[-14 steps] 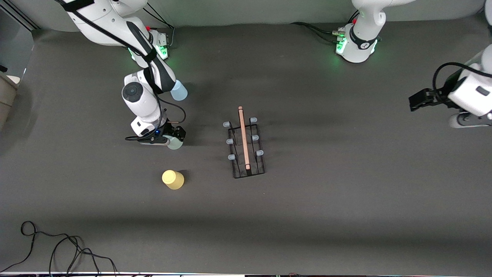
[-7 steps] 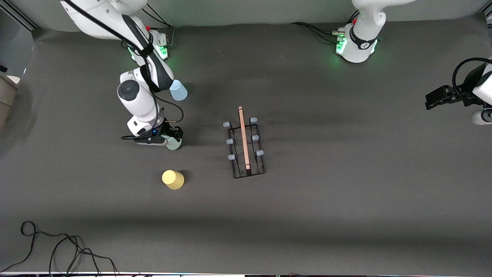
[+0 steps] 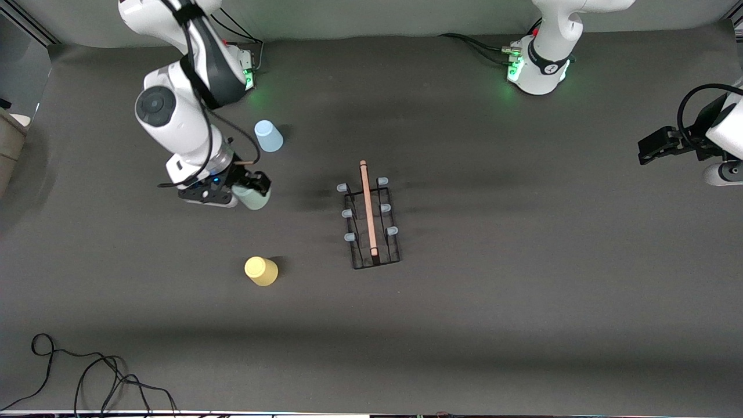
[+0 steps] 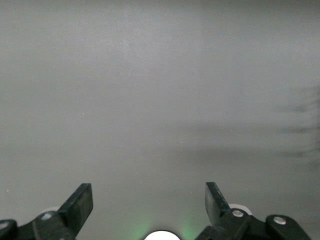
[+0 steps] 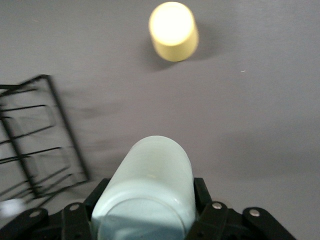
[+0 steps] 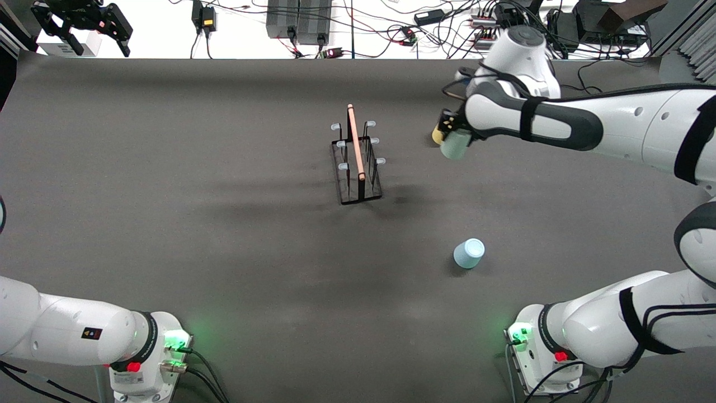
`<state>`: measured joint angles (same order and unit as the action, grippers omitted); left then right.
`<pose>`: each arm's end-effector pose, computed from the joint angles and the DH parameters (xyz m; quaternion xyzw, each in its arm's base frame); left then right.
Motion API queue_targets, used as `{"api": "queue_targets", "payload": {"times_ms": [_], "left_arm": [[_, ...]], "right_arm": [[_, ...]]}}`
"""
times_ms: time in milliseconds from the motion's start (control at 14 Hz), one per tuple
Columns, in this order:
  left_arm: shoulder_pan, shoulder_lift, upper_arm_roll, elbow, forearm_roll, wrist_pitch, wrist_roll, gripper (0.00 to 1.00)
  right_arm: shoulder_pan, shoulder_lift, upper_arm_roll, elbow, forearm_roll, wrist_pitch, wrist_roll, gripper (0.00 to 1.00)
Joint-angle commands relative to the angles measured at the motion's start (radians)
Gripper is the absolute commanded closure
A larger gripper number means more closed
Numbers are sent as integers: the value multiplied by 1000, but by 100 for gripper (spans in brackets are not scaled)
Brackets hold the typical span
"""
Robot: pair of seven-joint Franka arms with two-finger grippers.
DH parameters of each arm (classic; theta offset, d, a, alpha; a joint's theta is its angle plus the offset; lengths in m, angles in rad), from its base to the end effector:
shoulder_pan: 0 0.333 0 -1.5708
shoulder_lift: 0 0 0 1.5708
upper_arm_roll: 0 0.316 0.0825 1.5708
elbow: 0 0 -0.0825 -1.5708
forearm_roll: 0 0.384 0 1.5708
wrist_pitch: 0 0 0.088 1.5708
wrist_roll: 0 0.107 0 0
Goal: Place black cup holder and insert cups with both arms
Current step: 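Carry the green cup onto a rack peg and release it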
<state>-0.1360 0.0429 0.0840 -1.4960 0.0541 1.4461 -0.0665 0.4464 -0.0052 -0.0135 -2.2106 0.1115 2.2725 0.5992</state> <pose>0.5543 -0.0236 0.6255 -0.9985 -0.0094 0.0445 0.0315 0.4836 0.2266 0.3875 -0.9916 0.1173 -0.0075 0.0546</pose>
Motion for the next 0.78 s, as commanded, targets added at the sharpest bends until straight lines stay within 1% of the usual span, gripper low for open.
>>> {"api": "queue_targets", "payload": {"times_ms": [0, 214, 427, 569, 712], "left_arm": [[-62, -11, 83, 8, -13, 2, 74, 0], [-53, -11, 91, 11, -30, 1, 65, 0], [-53, -8, 89, 11, -28, 5, 59, 0], [-51, -2, 83, 11, -28, 14, 59, 0], [-47, 3, 80, 11, -30, 17, 56, 0]], "right_arm": [[98, 48, -3, 87, 16, -19, 146, 100], [181, 114, -5, 170, 14, -14, 302, 100], [228, 186, -5, 250, 11, -7, 384, 100], [259, 229, -6, 273, 4, 25, 433, 100], [264, 258, -6, 272, 2, 56, 435, 100]]}}
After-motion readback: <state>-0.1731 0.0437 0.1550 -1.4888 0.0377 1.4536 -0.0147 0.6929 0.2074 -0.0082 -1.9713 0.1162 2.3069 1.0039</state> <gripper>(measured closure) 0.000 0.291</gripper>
